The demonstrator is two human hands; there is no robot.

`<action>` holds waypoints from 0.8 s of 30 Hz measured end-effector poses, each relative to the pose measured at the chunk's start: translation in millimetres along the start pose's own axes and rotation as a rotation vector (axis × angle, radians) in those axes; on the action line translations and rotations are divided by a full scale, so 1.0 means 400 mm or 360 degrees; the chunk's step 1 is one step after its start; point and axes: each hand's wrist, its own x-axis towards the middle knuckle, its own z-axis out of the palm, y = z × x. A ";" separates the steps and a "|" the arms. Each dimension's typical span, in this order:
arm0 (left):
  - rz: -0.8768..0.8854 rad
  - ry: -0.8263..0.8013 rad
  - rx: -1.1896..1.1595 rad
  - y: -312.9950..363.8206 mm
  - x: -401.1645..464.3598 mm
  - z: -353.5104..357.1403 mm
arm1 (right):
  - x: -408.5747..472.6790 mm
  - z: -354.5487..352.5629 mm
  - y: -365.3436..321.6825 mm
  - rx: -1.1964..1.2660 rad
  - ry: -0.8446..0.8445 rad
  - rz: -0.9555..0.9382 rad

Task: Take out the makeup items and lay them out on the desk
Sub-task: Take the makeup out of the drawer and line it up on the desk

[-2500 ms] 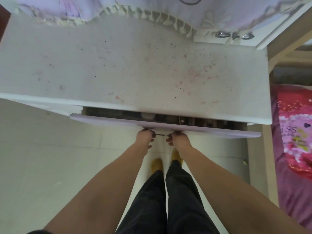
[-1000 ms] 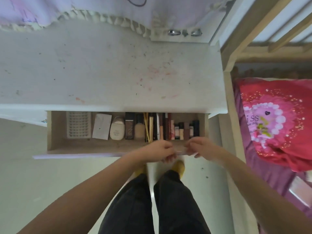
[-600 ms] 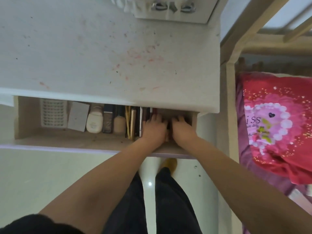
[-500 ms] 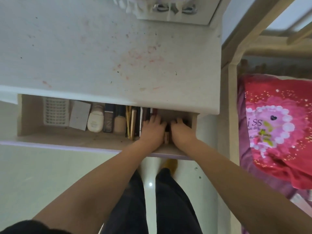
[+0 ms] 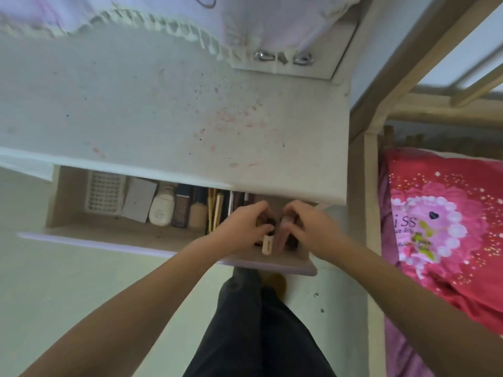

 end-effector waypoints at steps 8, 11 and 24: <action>0.0001 0.0343 -0.0400 0.153 0.222 -0.262 | 0.216 -0.315 0.007 0.0264 0.0335 0.0109; -0.0042 0.0323 -0.0427 0.168 0.324 -0.283 | 0.308 -0.338 0.021 0.0188 0.0315 0.0110; -0.0031 0.0617 -0.0264 0.156 0.323 -0.219 | 0.275 -0.291 0.018 0.0275 0.0626 0.0208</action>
